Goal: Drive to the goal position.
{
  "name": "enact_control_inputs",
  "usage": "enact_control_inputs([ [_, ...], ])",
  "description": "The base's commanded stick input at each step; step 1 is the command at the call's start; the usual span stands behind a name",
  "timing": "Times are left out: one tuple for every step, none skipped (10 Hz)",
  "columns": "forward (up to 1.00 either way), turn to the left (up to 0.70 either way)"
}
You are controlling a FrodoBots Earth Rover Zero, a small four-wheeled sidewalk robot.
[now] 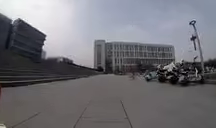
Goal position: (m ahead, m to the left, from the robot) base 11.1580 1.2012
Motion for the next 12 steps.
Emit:
enact_control_inputs([
  [0.85,0.00],
  [0.85,0.00],
  [0.85,0.00],
  [0.85,0.00],
  [0.85,0.00],
  [0.85,0.00],
  [0.85,0.00],
  [0.85,0.00],
  [0.85,0.00],
  [0.85,0.00],
  [0.85,0.00],
  [0.85,0.00],
])
